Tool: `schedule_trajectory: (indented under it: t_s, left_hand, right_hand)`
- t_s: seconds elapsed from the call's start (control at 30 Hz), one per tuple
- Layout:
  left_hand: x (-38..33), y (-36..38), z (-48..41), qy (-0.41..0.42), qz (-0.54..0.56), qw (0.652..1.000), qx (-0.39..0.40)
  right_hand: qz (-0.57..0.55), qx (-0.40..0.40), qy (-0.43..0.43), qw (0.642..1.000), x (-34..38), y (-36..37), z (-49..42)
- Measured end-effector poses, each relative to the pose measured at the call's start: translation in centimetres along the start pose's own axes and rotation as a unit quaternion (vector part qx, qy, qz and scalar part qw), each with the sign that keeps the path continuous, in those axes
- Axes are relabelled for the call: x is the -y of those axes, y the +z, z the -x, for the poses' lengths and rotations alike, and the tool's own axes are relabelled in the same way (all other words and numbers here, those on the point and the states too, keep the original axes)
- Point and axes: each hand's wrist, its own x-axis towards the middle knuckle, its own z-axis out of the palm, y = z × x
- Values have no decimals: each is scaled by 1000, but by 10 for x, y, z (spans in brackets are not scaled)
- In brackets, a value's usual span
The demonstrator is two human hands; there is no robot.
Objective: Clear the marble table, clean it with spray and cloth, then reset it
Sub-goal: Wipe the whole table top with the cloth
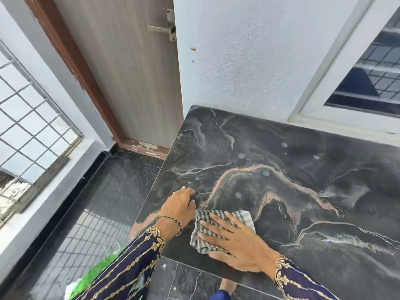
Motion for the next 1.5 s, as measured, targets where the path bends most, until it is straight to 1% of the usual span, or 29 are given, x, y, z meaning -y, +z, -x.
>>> schedule_trajectory:
  t_s: [0.13,0.37,0.47,0.57,0.67,0.77,0.87,1.0,1.13,1.23,1.37,1.5]
  left_hand:
    - [-13,7,-27,22,2,1000,11]
    - [-41,14,-114,82,-16,996,33]
    - [-60,10,-161,53,-98,990,89]
    - [-83,1,-202,-3,-189,971,147]
    - [-105,-4,-228,-41,-250,948,193]
    - [-117,-2,-240,-75,-266,934,226]
    - [-120,-3,-240,-71,-279,929,234]
    - [-124,-1,-246,-82,-297,917,252]
    - [-130,3,-255,-87,-327,899,279]
    - [-132,7,-259,-103,-332,892,289]
    - [-128,12,-260,-81,-361,885,283]
    - [-128,13,-259,-62,-389,877,274]
  right_hand:
    - [5,-3,37,999,-67,-19,-19]
    - [-7,-22,110,994,-179,-47,-73]
    - [-34,-17,134,990,-226,-61,-100]
    - [-46,-13,149,988,-267,-71,-125]
    - [-50,-6,160,986,-299,-81,-144]
    - [-73,-3,183,980,-320,-89,-165]
    - [-89,-15,209,974,-324,-94,-188]
    - [-73,-22,217,973,-324,-97,-213]
    - [-79,-50,214,972,-323,-95,-212]
    - [-78,-61,214,972,-329,-93,-193]
    - [-70,-65,248,964,-353,-86,-139]
    - [-71,-46,284,955,-374,-80,-84]
